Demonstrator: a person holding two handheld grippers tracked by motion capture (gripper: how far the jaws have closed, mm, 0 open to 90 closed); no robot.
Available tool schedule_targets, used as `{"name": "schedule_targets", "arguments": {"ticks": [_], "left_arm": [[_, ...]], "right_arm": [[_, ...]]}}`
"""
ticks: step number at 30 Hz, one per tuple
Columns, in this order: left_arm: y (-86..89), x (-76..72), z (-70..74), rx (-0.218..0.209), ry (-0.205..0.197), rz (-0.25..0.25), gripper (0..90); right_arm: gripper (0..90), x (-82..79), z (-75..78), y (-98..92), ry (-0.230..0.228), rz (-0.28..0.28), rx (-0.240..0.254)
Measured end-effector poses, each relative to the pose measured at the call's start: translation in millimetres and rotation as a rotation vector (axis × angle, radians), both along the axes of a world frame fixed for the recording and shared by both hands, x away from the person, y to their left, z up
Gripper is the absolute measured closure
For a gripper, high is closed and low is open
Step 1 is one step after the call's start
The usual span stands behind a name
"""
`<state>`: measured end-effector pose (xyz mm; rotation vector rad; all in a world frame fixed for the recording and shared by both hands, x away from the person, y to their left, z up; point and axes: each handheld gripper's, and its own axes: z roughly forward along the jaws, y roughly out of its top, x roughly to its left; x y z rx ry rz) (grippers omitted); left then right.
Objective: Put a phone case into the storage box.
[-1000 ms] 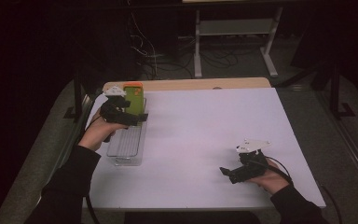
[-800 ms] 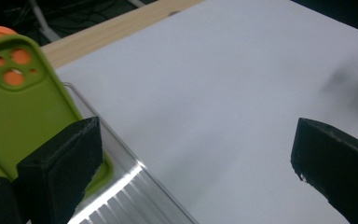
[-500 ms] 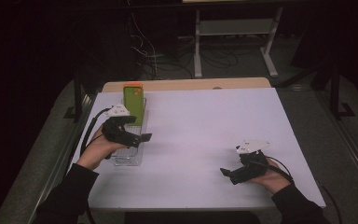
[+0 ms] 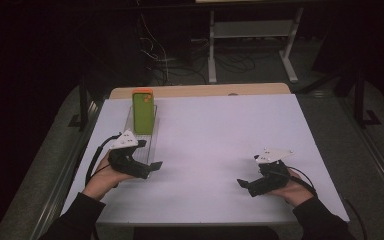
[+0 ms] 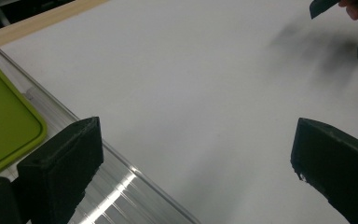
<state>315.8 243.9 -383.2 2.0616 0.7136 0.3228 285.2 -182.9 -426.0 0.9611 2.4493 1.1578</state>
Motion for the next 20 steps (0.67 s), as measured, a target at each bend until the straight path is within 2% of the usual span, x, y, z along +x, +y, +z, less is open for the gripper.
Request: {"name": "schedule_targets", "arguments": {"ticks": [5, 8, 14, 20], "left_arm": [[1.1, -5.3, -7.4, -0.004, -0.003, 0.007, 2.0], [2.1, -7.9, -10.9, 0.012, -0.008, -0.002, 2.0], [1.8, -12.7, -17.3, 0.017, 0.006, -0.003, 2.0], [1.9, -13.5, -18.2, 0.019, 0.009, -0.010, 2.0]], "right_arm": [[0.0, 0.3, 1.5, -1.8, -0.006, 0.009, 0.008], [0.0, 0.4, 4.0, -2.4, -0.008, 0.012, 0.017], [0.0, 0.3, 7.1, -3.3, -0.016, 0.006, 0.038], [0.0, 0.7, 8.3, -4.6, -0.022, 0.007, 0.038]]}}
